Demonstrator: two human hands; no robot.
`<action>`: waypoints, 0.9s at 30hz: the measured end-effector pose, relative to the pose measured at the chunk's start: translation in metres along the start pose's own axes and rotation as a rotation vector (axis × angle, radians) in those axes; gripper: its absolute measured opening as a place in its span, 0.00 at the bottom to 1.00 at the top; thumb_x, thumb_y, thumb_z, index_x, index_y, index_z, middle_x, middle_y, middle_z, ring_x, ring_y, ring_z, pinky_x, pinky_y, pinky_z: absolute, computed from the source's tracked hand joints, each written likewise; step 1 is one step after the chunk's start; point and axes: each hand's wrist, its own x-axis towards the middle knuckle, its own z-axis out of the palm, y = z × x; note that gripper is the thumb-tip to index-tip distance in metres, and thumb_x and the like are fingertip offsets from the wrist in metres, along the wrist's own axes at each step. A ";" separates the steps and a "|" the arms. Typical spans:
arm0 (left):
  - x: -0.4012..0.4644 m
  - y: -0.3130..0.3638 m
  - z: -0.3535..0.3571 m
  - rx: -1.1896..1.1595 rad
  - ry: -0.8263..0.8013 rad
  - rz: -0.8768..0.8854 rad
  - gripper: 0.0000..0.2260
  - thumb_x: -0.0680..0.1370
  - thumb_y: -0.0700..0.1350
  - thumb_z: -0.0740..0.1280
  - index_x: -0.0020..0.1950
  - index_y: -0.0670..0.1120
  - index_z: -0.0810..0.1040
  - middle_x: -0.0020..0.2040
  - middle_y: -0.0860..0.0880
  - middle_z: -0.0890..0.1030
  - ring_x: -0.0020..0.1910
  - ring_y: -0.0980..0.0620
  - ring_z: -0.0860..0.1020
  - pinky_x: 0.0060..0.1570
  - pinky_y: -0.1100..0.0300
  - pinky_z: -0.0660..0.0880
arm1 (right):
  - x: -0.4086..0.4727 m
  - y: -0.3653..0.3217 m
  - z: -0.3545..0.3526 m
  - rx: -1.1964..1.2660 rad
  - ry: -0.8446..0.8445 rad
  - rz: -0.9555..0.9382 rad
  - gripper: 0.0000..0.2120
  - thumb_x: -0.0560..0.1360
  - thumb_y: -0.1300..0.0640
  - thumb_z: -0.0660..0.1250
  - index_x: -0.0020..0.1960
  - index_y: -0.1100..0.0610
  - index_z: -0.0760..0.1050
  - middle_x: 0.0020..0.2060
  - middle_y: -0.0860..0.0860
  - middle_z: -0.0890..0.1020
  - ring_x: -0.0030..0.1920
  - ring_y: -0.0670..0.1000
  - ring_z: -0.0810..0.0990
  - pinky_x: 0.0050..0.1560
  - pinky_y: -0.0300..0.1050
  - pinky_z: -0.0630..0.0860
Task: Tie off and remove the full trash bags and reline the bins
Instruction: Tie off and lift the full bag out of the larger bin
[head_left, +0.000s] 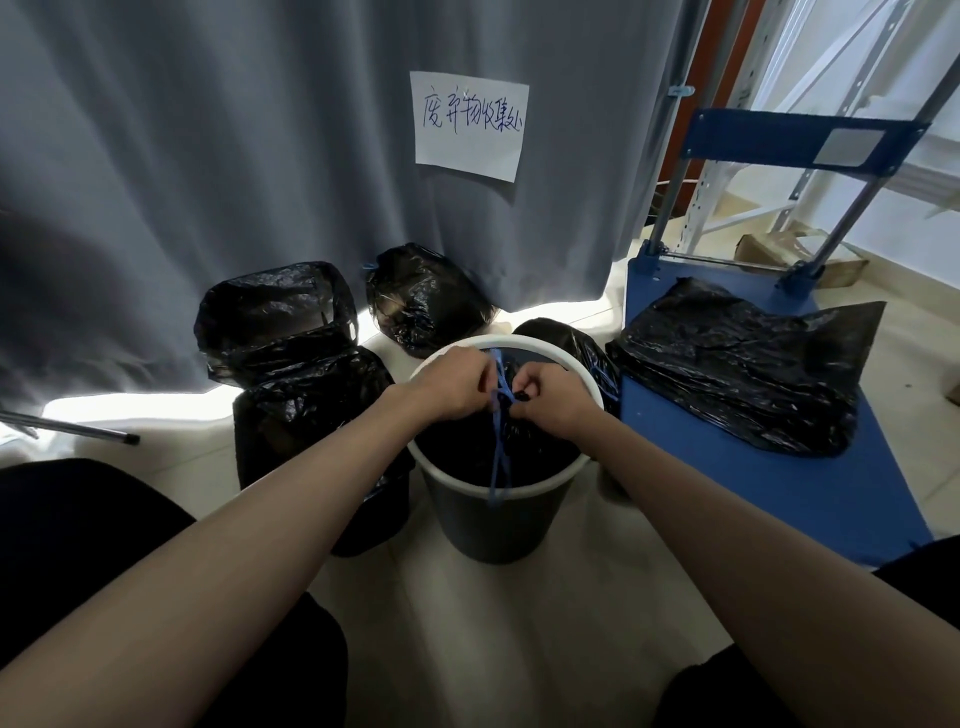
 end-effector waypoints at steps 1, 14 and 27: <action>0.001 -0.001 0.005 -0.008 0.018 0.017 0.15 0.68 0.44 0.76 0.49 0.45 0.73 0.47 0.49 0.75 0.49 0.47 0.75 0.50 0.51 0.73 | 0.000 0.001 0.000 0.010 -0.022 0.010 0.11 0.68 0.65 0.74 0.43 0.55 0.73 0.31 0.46 0.73 0.31 0.43 0.70 0.33 0.34 0.66; 0.010 -0.007 0.044 0.149 -0.028 0.018 0.10 0.76 0.43 0.66 0.57 0.46 0.73 0.57 0.41 0.78 0.57 0.38 0.77 0.50 0.48 0.72 | -0.002 0.005 0.002 -0.346 -0.078 0.009 0.33 0.65 0.51 0.77 0.66 0.52 0.66 0.61 0.54 0.67 0.56 0.57 0.75 0.59 0.56 0.74; 0.003 0.012 0.004 -0.003 0.294 0.021 0.07 0.72 0.37 0.61 0.37 0.46 0.67 0.41 0.45 0.76 0.41 0.41 0.74 0.44 0.49 0.72 | 0.000 -0.020 -0.003 -0.216 0.177 -0.063 0.07 0.71 0.64 0.66 0.45 0.55 0.72 0.43 0.55 0.79 0.47 0.59 0.78 0.44 0.47 0.73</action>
